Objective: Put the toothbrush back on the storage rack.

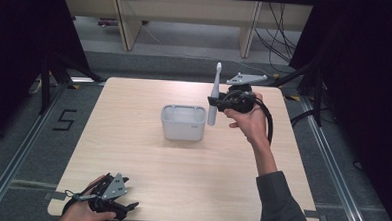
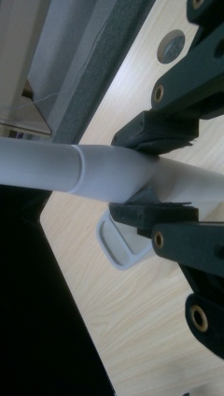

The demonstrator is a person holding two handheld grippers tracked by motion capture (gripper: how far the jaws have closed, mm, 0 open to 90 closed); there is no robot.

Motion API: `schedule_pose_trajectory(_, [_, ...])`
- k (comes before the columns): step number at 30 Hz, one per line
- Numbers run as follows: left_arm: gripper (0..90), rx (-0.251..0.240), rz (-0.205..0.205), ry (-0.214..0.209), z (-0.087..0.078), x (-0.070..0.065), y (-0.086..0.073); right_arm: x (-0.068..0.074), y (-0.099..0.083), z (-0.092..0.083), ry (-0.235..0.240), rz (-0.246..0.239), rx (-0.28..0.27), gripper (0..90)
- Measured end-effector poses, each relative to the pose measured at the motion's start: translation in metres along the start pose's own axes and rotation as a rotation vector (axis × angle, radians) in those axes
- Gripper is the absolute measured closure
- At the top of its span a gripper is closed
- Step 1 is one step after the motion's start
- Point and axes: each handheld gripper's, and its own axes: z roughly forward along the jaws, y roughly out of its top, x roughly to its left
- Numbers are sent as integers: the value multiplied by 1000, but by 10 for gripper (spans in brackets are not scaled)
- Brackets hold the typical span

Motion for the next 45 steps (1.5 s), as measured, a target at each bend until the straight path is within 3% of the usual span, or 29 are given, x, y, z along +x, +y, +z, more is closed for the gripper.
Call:
schedule_pose_trajectory(20, [163, -4, 0, -11, 0, 0, 0, 4, 20, 29, -4, 18, -14, 671])
schedule_pose_trajectory(26, [163, -5, 1, -10, 0, 0, 0, 1, 20, 36, -15, 15, -16, 671])
schedule_pose_trajectory(27, [162, -6, -2, -13, 0, 0, 0, 0, 20, 39, -1, 46, -7, 671])
schedule_pose_trajectory(33, [162, -6, 0, -13, 0, 0, 0, -4, 19, 44, -13, 30, -8, 671])
schedule_pose_trajectory(34, [162, -8, -1, -16, -1, 0, 0, -3, 19, 45, -1, 47, 2, 671])
schedule_pose_trajectory(45, [163, -10, 0, -17, -1, 0, 0, -8, 14, 58, -26, 47, 12, 671])
